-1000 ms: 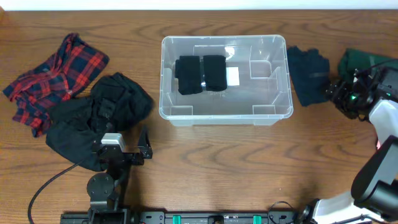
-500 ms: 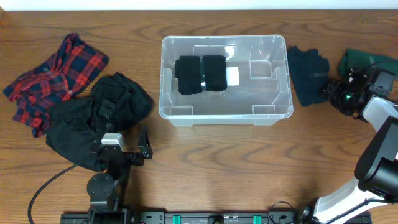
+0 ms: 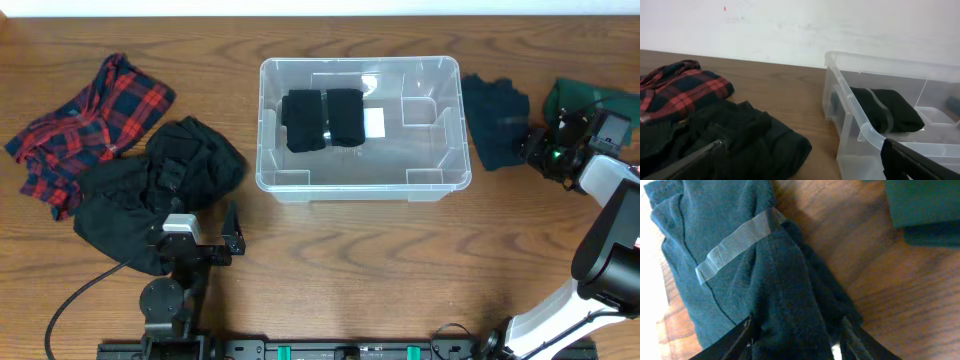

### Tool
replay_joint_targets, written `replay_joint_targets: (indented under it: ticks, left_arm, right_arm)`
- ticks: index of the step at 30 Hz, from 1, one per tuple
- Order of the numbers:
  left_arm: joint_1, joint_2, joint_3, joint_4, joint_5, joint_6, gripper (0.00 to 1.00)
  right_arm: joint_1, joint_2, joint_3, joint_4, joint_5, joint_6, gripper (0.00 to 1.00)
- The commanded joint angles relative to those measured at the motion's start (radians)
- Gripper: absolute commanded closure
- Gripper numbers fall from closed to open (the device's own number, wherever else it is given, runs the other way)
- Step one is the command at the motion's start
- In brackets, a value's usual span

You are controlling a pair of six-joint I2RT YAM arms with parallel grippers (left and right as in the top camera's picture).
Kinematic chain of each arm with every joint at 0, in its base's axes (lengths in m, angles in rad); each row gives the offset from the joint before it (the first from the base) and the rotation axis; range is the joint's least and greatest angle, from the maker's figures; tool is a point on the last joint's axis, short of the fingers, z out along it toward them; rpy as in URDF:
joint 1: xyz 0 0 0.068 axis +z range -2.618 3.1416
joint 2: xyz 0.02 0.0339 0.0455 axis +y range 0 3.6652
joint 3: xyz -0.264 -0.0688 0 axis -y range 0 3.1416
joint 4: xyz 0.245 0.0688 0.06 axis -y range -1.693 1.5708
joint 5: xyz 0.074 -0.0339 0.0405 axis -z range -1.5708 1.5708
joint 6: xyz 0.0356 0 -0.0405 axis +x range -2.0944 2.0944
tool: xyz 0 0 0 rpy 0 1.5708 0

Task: Pack container
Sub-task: 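Open the right gripper, withdraw, and grasp the upper black garment, then lift the black garment and lower it into the bin's back-right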

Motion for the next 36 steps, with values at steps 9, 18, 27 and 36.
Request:
replay_joint_targets:
  ticks: [9,18,27,36]
  left_arm:
    - [0.005,-0.001,-0.017,-0.034,0.018,-0.002,0.02]
    - [0.005,-0.001,-0.017,-0.034,0.018,-0.002,0.02]
    - [0.005,-0.001,-0.017,-0.034,0.018,-0.002,0.02]
    - [0.005,-0.001,-0.017,-0.034,0.018,-0.002,0.02]
  right_arm:
    - [0.014,0.069,-0.002,0.038,-0.011,-0.011,0.98]
    - [0.014,0.003,0.006,0.016,-0.031,0.001,0.99]
    - [0.017,-0.334,0.026,-0.125,-0.061,0.001,0.99]
    - [0.086,-0.659,0.027,-0.182,-0.084,0.000,0.99]
